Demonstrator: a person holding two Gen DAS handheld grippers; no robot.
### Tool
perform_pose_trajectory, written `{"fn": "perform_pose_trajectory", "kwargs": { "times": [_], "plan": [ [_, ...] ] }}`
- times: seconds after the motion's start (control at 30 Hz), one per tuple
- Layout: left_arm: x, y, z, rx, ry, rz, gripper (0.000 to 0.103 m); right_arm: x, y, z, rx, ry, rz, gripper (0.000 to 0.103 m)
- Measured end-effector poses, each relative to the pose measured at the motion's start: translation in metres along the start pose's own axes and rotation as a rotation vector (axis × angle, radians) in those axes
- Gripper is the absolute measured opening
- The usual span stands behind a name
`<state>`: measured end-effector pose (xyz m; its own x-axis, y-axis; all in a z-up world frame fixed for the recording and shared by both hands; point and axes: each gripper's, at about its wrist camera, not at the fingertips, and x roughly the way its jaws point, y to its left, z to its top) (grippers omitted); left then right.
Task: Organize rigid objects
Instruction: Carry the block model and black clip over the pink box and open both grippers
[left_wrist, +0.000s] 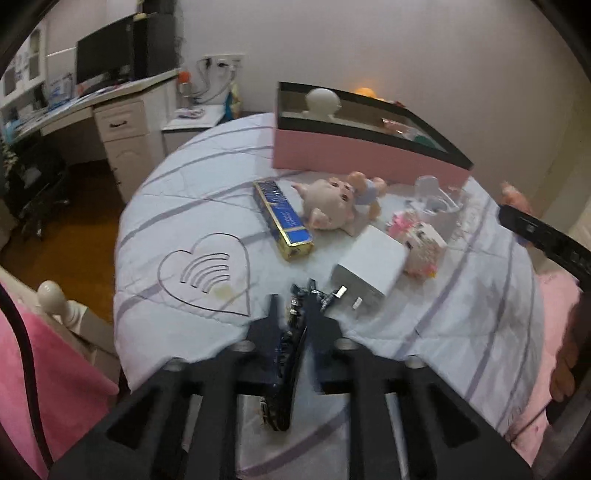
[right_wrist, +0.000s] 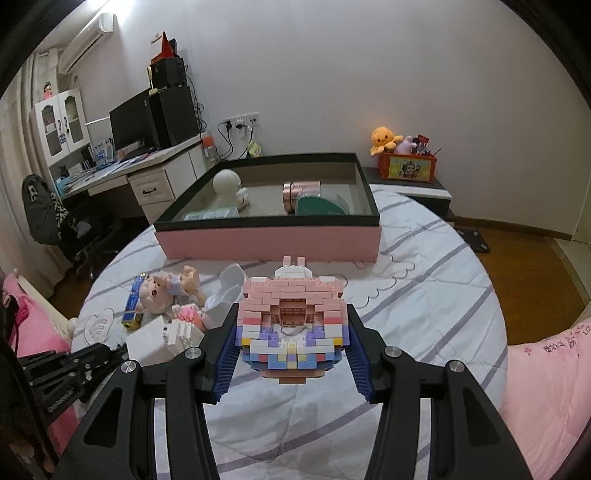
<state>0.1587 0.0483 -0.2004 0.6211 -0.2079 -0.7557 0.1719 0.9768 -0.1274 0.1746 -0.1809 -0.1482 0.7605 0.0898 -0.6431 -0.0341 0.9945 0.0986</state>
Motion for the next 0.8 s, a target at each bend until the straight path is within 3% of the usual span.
{"fn": "perform_pose_trajectory", "kwargs": {
  "times": [0.07,0.13,0.17,0.23,0.27,0.3,0.53,0.67,0.8],
  "plan": [
    [0.003,-0.003,-0.006,0.036,0.013,0.033,0.072,0.003,0.000,-0.001,0.000,0.011,0.003,0.053],
    [0.007,-0.006,-0.013,0.056,0.019,0.052,0.071,0.003,0.000,-0.002,0.002,0.011,0.004,0.053],
    [0.007,-0.008,-0.015,0.059,0.015,0.058,0.069,0.003,0.000,-0.002,0.003,0.010,0.004,0.053],
    [0.007,-0.011,-0.016,0.084,0.000,0.083,0.047,0.004,0.000,-0.002,0.002,0.009,0.002,0.053],
    [0.005,-0.012,-0.016,0.092,-0.010,0.085,0.024,0.005,-0.001,-0.002,0.005,0.011,0.003,0.053],
    [0.005,-0.011,-0.014,0.089,-0.011,0.080,0.019,0.005,-0.001,-0.002,0.007,0.011,0.004,0.053],
    [-0.019,-0.017,0.006,0.072,-0.099,0.054,0.019,0.000,0.001,0.000,0.004,-0.008,0.008,0.053],
    [-0.043,-0.035,0.035,0.113,-0.199,0.039,0.019,-0.009,0.003,0.008,0.007,-0.043,0.016,0.053],
    [-0.044,-0.053,0.065,0.142,-0.248,0.015,0.019,-0.013,0.007,0.020,-0.003,-0.077,0.022,0.053]
  ]
}}
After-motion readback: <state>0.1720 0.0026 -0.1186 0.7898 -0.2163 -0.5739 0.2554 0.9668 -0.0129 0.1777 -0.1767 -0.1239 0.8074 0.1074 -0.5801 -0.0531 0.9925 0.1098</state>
